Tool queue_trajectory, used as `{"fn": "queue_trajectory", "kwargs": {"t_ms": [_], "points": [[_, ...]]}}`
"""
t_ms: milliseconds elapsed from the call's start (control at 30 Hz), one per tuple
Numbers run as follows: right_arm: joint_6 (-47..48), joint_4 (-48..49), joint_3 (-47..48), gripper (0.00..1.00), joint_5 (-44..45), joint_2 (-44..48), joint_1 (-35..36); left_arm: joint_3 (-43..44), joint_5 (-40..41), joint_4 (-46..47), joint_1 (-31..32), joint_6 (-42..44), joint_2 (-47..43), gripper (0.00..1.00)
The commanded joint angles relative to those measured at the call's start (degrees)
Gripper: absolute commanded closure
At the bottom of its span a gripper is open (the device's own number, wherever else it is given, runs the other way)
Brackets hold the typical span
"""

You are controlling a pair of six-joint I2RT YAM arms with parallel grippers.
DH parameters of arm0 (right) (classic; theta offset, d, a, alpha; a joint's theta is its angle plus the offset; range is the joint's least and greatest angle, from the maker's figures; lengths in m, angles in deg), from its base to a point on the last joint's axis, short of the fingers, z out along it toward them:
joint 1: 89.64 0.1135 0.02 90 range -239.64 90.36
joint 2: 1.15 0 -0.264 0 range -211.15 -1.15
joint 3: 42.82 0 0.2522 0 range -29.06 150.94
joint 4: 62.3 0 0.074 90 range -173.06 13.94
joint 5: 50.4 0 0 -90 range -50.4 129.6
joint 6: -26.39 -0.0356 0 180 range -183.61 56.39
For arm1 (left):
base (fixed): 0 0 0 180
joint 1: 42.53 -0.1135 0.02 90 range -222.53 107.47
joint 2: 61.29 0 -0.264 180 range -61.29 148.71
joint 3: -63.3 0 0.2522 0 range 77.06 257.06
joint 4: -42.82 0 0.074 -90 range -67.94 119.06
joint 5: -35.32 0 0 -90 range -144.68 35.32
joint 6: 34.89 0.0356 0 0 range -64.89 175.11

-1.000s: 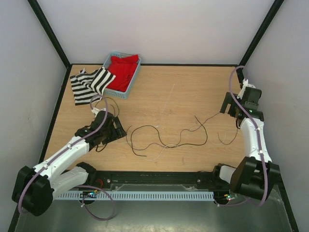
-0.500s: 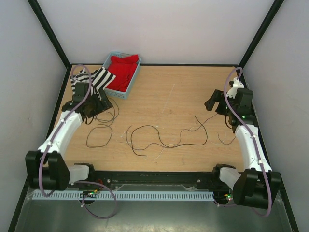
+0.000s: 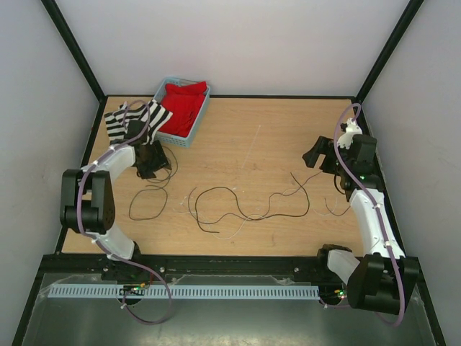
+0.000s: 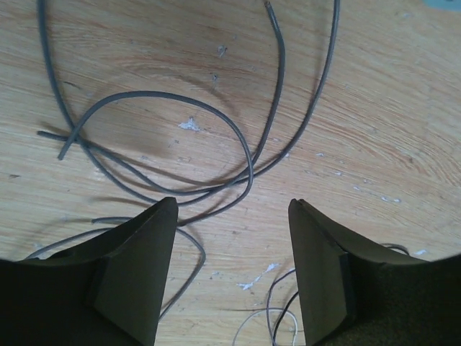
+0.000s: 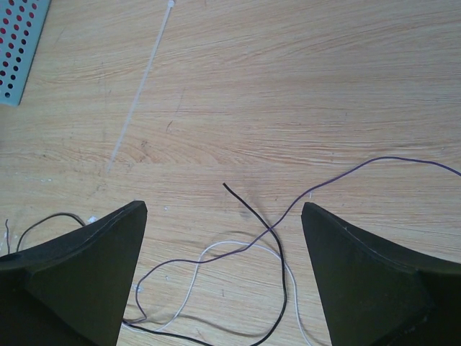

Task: Zip-tie the wires
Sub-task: Pick up the cable at the center of the board.

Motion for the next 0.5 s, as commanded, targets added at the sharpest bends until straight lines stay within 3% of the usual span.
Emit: {"fn": "queue_trajectory", "kwargs": {"t_ms": [0, 133, 467], "points": [[0.2, 2.3, -0.8, 0.0, -1.6, 1.1, 0.3, 3.8, 3.2, 1.5, 2.2, -1.8, 3.7, 0.36], [0.7, 2.3, -0.5, 0.0, -1.8, 0.9, 0.4, 5.5, 6.1, 2.4, 3.6, -2.8, 6.7, 0.44], [1.6, 3.0, -0.2, 0.0, -1.5, 0.2, 0.3, 5.4, 10.1, 3.2, 4.0, -3.9, 12.0, 0.53]]}}
